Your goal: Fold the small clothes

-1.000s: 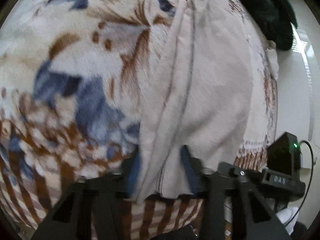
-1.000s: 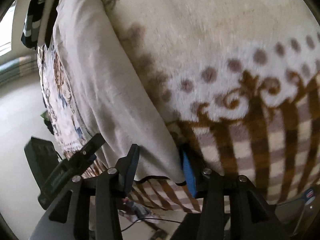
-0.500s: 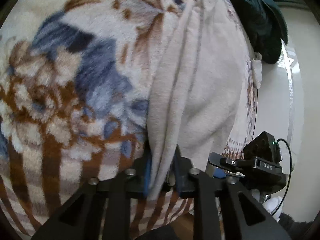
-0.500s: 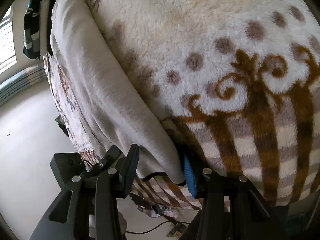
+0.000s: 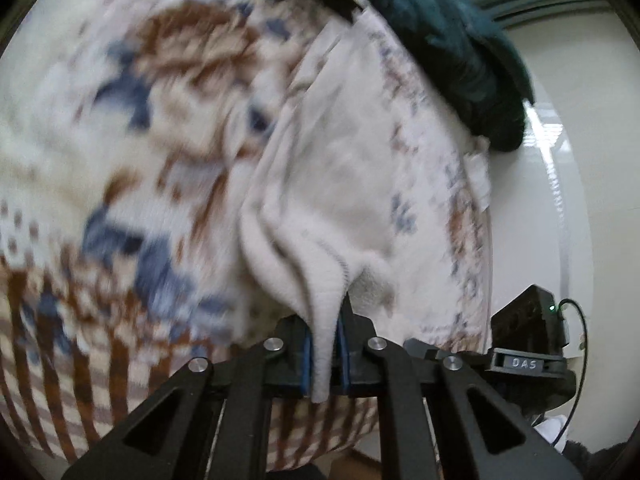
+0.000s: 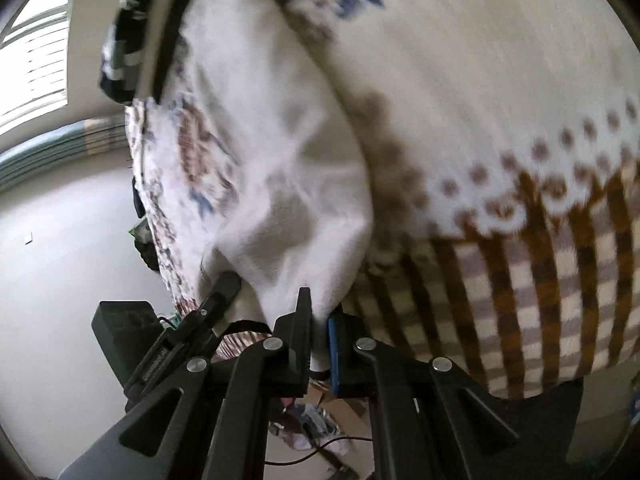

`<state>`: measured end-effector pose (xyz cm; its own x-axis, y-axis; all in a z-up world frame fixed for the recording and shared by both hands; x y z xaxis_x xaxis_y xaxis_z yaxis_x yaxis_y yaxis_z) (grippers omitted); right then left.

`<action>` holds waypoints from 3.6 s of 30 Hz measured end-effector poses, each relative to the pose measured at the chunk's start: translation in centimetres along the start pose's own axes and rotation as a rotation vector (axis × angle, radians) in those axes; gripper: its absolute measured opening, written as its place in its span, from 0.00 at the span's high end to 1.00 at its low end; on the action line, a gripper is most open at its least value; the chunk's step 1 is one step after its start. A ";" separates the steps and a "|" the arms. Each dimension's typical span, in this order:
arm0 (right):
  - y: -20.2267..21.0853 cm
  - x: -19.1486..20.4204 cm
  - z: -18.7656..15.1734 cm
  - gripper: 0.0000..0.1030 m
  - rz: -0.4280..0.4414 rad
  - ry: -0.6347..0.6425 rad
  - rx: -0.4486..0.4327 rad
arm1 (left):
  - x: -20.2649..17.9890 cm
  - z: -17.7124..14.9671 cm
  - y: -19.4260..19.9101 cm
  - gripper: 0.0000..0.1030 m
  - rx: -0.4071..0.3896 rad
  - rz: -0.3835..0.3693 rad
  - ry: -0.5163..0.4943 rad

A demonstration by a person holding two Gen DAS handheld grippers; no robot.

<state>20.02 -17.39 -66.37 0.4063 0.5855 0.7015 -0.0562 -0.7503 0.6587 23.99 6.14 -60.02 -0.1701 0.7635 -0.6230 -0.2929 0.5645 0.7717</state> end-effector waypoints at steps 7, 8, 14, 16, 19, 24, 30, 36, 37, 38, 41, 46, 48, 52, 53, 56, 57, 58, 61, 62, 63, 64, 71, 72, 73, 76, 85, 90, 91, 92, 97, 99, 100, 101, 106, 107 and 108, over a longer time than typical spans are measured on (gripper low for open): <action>3.8 6.5 4.9 0.93 0.066 0.044 -0.098 | -5.5 7.2 1.7 0.93 -0.077 -0.069 -0.047; 4.4 7.6 6.3 0.93 0.074 0.050 -0.119 | -5.8 8.1 1.8 0.93 -0.079 -0.076 -0.057; 4.9 11.1 13.6 0.93 0.074 0.035 -0.176 | -6.1 14.6 -0.7 0.92 -0.078 -0.080 -0.020; 4.1 11.7 16.4 0.93 0.050 0.030 -0.170 | -5.0 16.4 -2.7 0.92 -0.055 -0.062 0.023; 1.9 11.4 19.9 0.93 0.016 0.009 -0.154 | -3.0 19.0 -6.1 0.90 0.004 -0.076 0.112; -1.1 11.5 24.8 0.90 0.086 -0.035 -0.106 | -0.5 22.3 -7.2 0.61 -0.004 -0.107 0.214; 0.3 11.7 26.4 0.54 0.025 0.042 -0.110 | 0.6 23.1 -4.6 0.54 -0.051 -0.065 0.170; 0.3 10.7 20.6 0.51 -0.014 0.100 -0.026 | 2.6 18.8 -5.5 0.54 0.014 0.031 0.140; -0.5 10.7 19.5 0.51 -0.023 0.120 0.004 | 2.9 18.1 -5.8 0.54 0.025 0.031 0.146; -1.5 10.7 18.6 0.51 -0.040 0.149 0.038 | 3.1 17.5 -6.2 0.54 0.037 0.034 0.149; -3.9 10.4 17.8 0.56 -0.101 0.215 0.053 | 3.4 16.4 -7.0 0.54 0.055 0.064 0.143; -1.9 11.9 21.2 0.75 -0.163 0.283 -0.090 | 3.7 15.8 -6.8 0.54 0.066 0.062 0.142; -2.7 11.0 22.4 0.75 -0.225 0.270 -0.055 | 3.7 15.9 -7.0 0.54 0.074 0.065 0.142; -3.5 10.6 23.0 0.73 -0.155 0.201 0.045 | 2.9 17.2 -7.5 0.54 0.077 0.045 0.158; -3.1 10.8 23.2 0.68 -0.121 0.188 0.036 | 2.5 17.9 -7.7 0.54 0.073 0.038 0.144; -1.8 10.2 24.6 0.50 -0.031 0.080 -0.023 | 1.8 19.7 -8.9 0.54 0.082 0.046 0.097; -1.9 9.7 25.2 0.48 -0.016 0.036 -0.032 | 1.7 20.3 -9.6 0.54 0.094 0.042 0.084; -2.3 8.9 25.9 0.48 -0.006 -0.017 -0.034 | 1.6 20.7 -10.4 0.54 0.112 0.046 0.073; -3.8 7.7 27.6 0.48 0.011 -0.082 -0.048 | 1.3 22.1 -12.1 0.56 0.120 0.047 0.033; -3.9 7.9 27.8 0.61 0.010 -0.067 -0.063 | 1.0 22.6 -12.0 0.65 0.090 0.056 0.005; -3.8 8.3 28.0 0.74 0.001 -0.036 -0.076 | 0.4 23.0 -11.8 0.91 0.066 0.050 -0.029; -3.7 8.8 28.1 0.92 -0.011 -0.002 -0.084 | 0.0 23.2 -11.6 0.91 0.058 0.065 -0.067; -0.4 13.9 28.5 0.93 -0.030 0.170 -0.176 | -3.2 24.3 -8.2 0.93 -0.047 0.080 -0.153; -0.1 14.8 28.7 0.93 -0.028 0.184 -0.183 | -3.7 24.8 -7.8 0.93 -0.061 0.070 -0.149; 0.3 15.5 29.0 0.93 -0.026 0.198 -0.192 | -4.2 25.5 -7.5 0.93 -0.081 0.067 -0.145; 0.6 17.9 31.3 0.93 -0.033 0.232 -0.214 | -5.4 28.7 -7.7 0.93 -0.098 0.045 -0.128; -3.4 19.9 42.8 0.93 -0.143 0.286 -0.194 | -3.6 36.5 -14.8 0.92 -0.016 0.123 -0.140; -4.8 18.6 44.5 0.90 -0.134 0.219 -0.106 | -1.5 36.8 -14.8 0.69 0.026 0.102 -0.048; -3.7 18.4 44.1 0.82 -0.101 0.215 -0.125 | -1.6 36.4 -13.7 0.68 0.006 0.071 -0.027; -2.9 18.2 43.5 0.68 -0.089 0.215 -0.138 | -1.6 35.9 -12.9 0.67 -0.001 0.048 -0.005; -1.1 14.7 38.3 0.60 -0.032 0.137 -0.091 | -2.0 31.7 -12.2 0.66 0.031 0.038 0.011; -2.3 13.8 35.8 0.60 0.012 0.109 -0.021 | -1.8 30.6 -13.4 0.66 0.051 0.094 -0.024; -3.1 13.2 35.0 0.60 0.007 0.105 0.005 | -1.0 30.0 -14.2 0.66 0.067 0.163 -0.048; -4.0 12.2 34.6 0.60 -0.029 0.103 0.004 | -0.1 29.7 -14.7 0.65 0.081 0.201 -0.047; -4.9 8.5 35.3 0.57 -0.156 0.053 -0.030 | 2.3 29.8 -13.6 0.63 0.074 0.190 0.059; -4.2 9.0 35.2 0.56 -0.143 0.058 -0.047 | 1.8 30.0 -12.4 0.64 0.051 0.189 0.048; -3.4 9.6 35.0 0.56 -0.128 0.072 -0.063 | 1.3 30.0 -11.4 0.64 0.031 0.188 0.038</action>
<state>56.03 -19.96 -71.35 0.3471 0.6976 0.6268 -0.0657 -0.6487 0.7582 55.30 10.09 -65.74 -0.2549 0.8443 -0.4713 -0.2236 0.4227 0.8782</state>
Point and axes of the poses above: each gripper's, at about its wrist camera, not at the fingertips, and y roughly against the way its jaws point, x to its left, z to its top, the point moved 9 cm from there along -y, roughly the way its jaws point, and after that the axes turned 2 degrees about z, right-handed, at the moved point
